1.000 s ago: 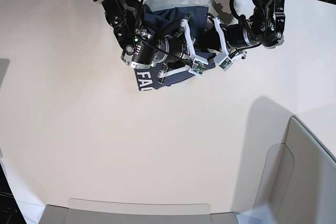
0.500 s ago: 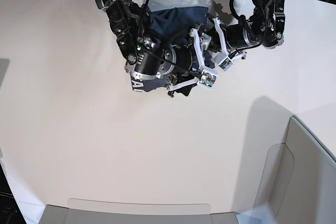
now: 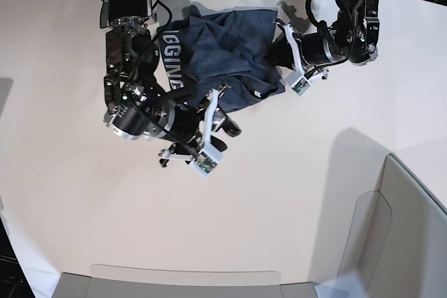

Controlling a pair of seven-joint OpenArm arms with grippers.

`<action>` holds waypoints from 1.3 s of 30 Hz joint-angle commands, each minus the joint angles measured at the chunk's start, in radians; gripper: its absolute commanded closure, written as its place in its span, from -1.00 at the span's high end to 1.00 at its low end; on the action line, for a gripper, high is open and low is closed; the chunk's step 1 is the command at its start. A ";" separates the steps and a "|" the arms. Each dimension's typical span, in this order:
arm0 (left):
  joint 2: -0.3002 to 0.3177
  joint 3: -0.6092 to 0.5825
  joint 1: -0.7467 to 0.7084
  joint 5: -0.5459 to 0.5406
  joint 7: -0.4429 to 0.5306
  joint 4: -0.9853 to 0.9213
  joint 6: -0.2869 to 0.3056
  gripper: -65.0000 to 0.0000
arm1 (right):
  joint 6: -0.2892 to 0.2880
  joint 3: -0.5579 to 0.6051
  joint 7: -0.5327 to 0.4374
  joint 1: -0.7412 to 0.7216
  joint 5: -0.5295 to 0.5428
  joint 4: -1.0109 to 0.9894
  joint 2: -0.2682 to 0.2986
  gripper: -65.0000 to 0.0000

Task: Layout the t-shirt on the table in an organized manner, then fold the t-shirt properly
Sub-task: 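Grasp the bundle's sides with both grippers and fold it over once more, then press and square the folded bundle's edges with both grippers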

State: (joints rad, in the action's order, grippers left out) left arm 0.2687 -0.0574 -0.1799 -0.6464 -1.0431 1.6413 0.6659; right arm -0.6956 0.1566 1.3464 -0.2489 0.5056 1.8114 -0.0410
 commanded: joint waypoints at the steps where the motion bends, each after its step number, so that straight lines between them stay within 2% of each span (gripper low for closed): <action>1: 0.008 -0.003 -0.005 0.064 -0.052 -0.008 -0.013 -1.00 | -0.003 -0.022 -0.003 -0.017 0.032 0.018 0.002 -0.70; 2: 0.008 -0.003 -0.005 0.064 -0.052 -0.016 -0.013 -1.00 | -0.003 -0.039 -0.003 -0.011 0.043 0.018 0.016 -0.90; 3: 0.008 -0.003 -0.005 0.064 -0.052 -0.026 -0.013 -1.00 | -0.003 -0.051 -0.003 0.003 0.055 0.018 0.031 -1.00; 8: 0.008 -0.006 -0.003 0.064 -0.009 -0.082 -0.013 -1.00 | -0.003 -0.027 0.005 0.087 0.101 0.018 0.077 -1.00; 13: 0.008 -0.006 -0.003 0.064 0.004 -0.114 -0.013 -1.00 | -0.003 0.154 0.050 0.093 0.107 0.018 0.131 -1.00; 18: 0.008 -0.006 0.029 0.064 -0.001 -0.115 -0.013 -1.00 | -0.003 0.291 0.050 0.090 0.109 0.018 0.123 -1.00; 21: 0.008 -0.006 0.029 0.064 -0.003 -0.115 -0.013 -1.00 | -0.003 0.370 0.050 0.090 0.109 0.018 0.095 -1.00; 25: 0.008 -0.005 0.030 0.064 0.002 -0.115 -0.013 -1.00 | -0.003 0.421 0.049 0.067 0.104 0.018 0.068 -1.00; 30: 0.008 0.012 0.036 0.063 0.004 -0.080 -0.013 -1.00 | -0.003 0.412 0.012 0.020 0.103 0.018 0.066 -1.00; 32: 0.008 0.063 0.047 0.060 0.004 -0.016 -0.011 -1.00 | -0.003 0.386 -0.009 0.010 0.103 0.017 0.068 -1.00; 36: -0.004 0.181 0.047 0.056 0.002 0.135 -0.005 -1.00 | -0.003 0.254 -0.032 0.010 0.101 0.017 0.065 -1.00; 39: -0.056 0.273 0.046 0.053 -0.004 0.253 -0.004 -1.00 | -0.003 0.130 -0.049 0.018 0.101 0.017 0.076 -1.00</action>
State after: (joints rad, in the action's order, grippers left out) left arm 0.2188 0.2180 -0.1429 -0.5644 -1.0714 1.8725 0.6540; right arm -0.6956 0.2913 1.3056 -0.2169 0.5880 1.8118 0.0357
